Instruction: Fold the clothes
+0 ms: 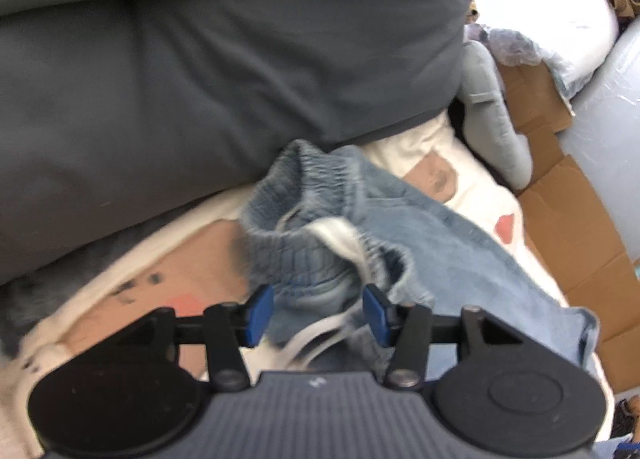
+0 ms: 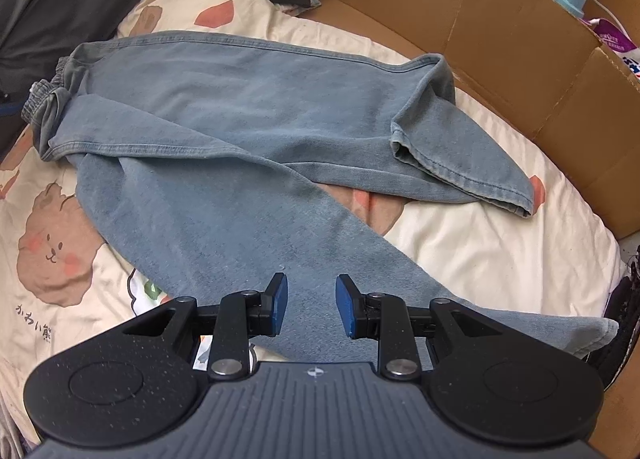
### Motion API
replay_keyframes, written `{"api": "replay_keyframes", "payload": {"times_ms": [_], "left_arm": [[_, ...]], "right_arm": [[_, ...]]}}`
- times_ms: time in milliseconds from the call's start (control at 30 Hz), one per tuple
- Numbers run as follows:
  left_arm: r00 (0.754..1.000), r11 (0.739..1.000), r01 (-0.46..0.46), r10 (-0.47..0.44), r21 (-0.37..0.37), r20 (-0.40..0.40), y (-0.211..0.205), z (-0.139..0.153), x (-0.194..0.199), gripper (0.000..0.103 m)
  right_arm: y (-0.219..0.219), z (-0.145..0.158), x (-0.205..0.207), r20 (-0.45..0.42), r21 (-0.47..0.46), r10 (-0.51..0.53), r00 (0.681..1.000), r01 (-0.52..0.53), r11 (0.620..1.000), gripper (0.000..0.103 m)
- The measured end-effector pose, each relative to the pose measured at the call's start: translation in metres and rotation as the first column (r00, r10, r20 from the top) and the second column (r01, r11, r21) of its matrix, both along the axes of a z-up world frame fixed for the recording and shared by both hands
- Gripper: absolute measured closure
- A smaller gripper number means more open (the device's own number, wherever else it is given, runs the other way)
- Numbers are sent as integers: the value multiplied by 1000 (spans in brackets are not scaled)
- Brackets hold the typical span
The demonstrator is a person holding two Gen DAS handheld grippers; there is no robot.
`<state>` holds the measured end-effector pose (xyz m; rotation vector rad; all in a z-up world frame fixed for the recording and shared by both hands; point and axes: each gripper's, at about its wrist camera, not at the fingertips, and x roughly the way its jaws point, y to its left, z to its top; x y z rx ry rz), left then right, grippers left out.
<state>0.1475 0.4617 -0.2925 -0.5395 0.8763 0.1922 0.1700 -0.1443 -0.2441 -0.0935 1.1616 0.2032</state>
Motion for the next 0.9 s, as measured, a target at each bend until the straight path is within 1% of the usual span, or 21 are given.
{"api": "replay_keyframes", "payload": {"times_ms": [133,200,267,300,367,400,567,667,700,733,767,800,900], "left_arm": [[998,999,26,-24,32,-51,-2,-13,-9,51],[997,998,44,-41,43,-62,-6,-20,-10,51],[997,998,49,-46,38,-63,-10,-27,-10,51],[996,998,58,-56,34,-64,-13,-31,-9,50],[994,996,83,-81,38,-69,-19,-38,-6,44],[993,994,94,-90,51,-75,-23,-42,-3,41],[990,987,115,-105,111,-95,-35,-60,11,41],[989,984,122,-110,126,-102,-36,-69,17,51],[988,984,125,-113,127,-102,-36,-70,18,58],[988,983,129,-116,128,-103,-36,-71,18,79],[987,983,133,-120,128,-104,-35,-71,18,91],[988,983,130,-117,132,-101,-34,-69,17,99],[992,983,106,-93,152,-87,-27,-56,11,100]], "right_arm": [[2,-1,-1,-1,-2,6,1000,-6,1000,69],[2,-1,0,-3,-4,6,1000,-6,1000,70],[2,-1,0,-3,-8,7,1000,-7,1000,70],[3,0,-1,-2,-11,11,1000,-11,1000,70],[3,1,-2,3,-17,20,1000,-20,1000,70],[2,1,-2,2,-18,19,1000,-19,1000,70],[2,0,-1,-3,-25,15,1000,-15,1000,70],[3,0,-1,-4,-27,20,1000,-20,999,70],[3,0,-1,-4,-27,22,1000,-22,999,70],[3,0,-1,-3,-27,24,1000,-24,999,70],[3,0,-2,-3,-27,25,1000,-25,999,70],[4,0,-2,-2,-27,27,1000,-27,999,70],[3,0,-3,0,-25,25,1000,-25,999,70]]}}
